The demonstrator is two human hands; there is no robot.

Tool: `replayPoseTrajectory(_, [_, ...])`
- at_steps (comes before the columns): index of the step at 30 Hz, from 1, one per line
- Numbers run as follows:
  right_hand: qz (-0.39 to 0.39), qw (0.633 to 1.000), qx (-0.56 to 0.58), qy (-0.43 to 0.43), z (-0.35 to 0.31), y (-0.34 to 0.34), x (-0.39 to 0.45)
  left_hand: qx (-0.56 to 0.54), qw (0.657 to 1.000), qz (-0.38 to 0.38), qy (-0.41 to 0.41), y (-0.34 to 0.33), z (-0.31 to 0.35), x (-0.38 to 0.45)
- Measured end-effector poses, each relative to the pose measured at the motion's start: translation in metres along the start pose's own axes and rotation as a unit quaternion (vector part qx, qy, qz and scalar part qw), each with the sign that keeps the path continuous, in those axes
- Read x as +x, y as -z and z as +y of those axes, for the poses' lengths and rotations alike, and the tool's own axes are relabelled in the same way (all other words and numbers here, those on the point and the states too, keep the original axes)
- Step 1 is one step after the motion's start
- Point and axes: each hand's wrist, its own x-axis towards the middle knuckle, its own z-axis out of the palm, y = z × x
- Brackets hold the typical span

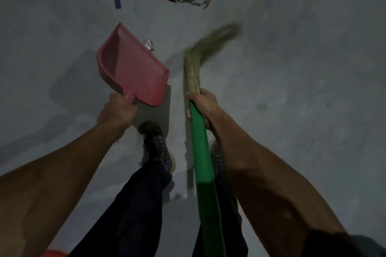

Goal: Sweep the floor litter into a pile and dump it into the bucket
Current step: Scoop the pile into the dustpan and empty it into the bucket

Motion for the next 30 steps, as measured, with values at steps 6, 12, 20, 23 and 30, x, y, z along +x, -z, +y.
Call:
replayPoseTrajectory(6, [-0.004, 0.996, 0.072, 0.05, -0.054, 0.031, -0.021, -0.026, 0.999, -0.004, 0.018, 0.007, -0.009, -0.002])
replayPoseTrajectory(12, [0.038, 0.998, 0.025, -0.044, -0.018, 0.049, -0.013, -0.027, 0.999, -0.001, 0.029, 0.02, -0.016, 0.004])
replayPoseTrajectory(20, [-0.039, 0.993, -0.068, 0.089, -0.079, -0.016, -0.011, -0.058, 0.997, 0.019, 0.048, 0.029, -0.034, 0.02])
replayPoseTrajectory(23, [-0.064, 0.987, -0.076, 0.128, -0.11, -0.012, -0.036, -0.06, 0.997, 0.023, 0.051, 0.034, -0.036, 0.015])
replayPoseTrajectory(30, [-0.111, 0.942, -0.289, 0.13, -0.092, -0.004, -0.07, -0.051, 0.996, 0.018, 0.072, 0.061, -0.033, 0.002])
